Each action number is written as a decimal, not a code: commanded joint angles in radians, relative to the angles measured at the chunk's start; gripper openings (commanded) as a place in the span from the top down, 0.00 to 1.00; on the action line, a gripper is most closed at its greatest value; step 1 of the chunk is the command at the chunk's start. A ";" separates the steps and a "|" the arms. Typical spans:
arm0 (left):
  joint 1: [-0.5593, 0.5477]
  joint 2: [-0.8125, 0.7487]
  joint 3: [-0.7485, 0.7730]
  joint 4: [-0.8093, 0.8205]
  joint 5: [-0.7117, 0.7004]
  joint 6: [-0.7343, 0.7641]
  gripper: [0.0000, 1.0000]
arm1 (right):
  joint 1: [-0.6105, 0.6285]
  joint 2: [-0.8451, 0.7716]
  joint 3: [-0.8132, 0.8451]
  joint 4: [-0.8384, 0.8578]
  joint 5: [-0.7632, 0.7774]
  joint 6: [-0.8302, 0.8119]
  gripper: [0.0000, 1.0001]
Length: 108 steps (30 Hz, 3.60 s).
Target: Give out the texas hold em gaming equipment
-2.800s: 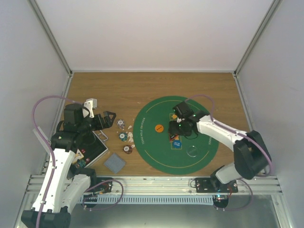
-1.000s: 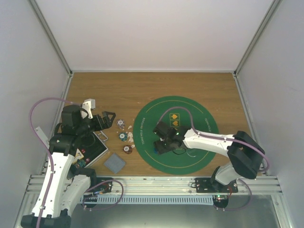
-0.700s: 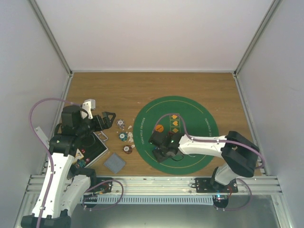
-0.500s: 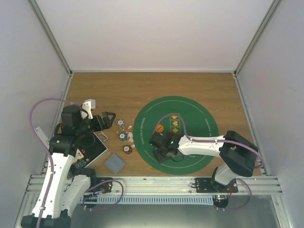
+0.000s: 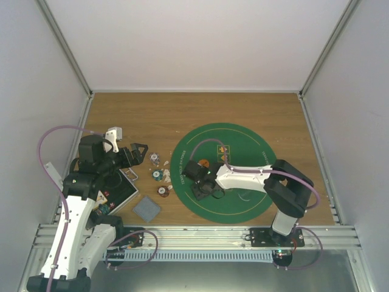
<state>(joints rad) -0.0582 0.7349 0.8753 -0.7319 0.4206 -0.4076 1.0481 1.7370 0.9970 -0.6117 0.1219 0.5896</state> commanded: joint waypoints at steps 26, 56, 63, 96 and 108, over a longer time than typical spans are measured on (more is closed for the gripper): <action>0.004 -0.004 0.028 0.006 -0.019 -0.002 0.01 | -0.102 0.057 0.203 0.072 0.056 -0.139 0.43; 0.004 -0.008 0.031 -0.002 -0.026 0.004 0.01 | -0.274 0.169 0.121 0.142 0.066 -0.031 0.44; 0.004 -0.004 0.032 -0.002 -0.031 0.006 0.01 | -0.320 0.240 0.192 0.116 0.128 -0.025 0.52; 0.004 0.021 0.030 0.011 -0.057 0.000 0.01 | -0.544 0.360 0.542 0.037 -0.032 -0.205 0.42; 0.004 0.007 0.004 0.035 -0.022 -0.027 0.01 | -0.498 -0.030 0.215 -0.019 -0.041 -0.069 0.12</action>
<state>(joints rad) -0.0582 0.7544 0.8810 -0.7452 0.3672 -0.4152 0.5259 1.8011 1.3441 -0.5835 0.0849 0.4446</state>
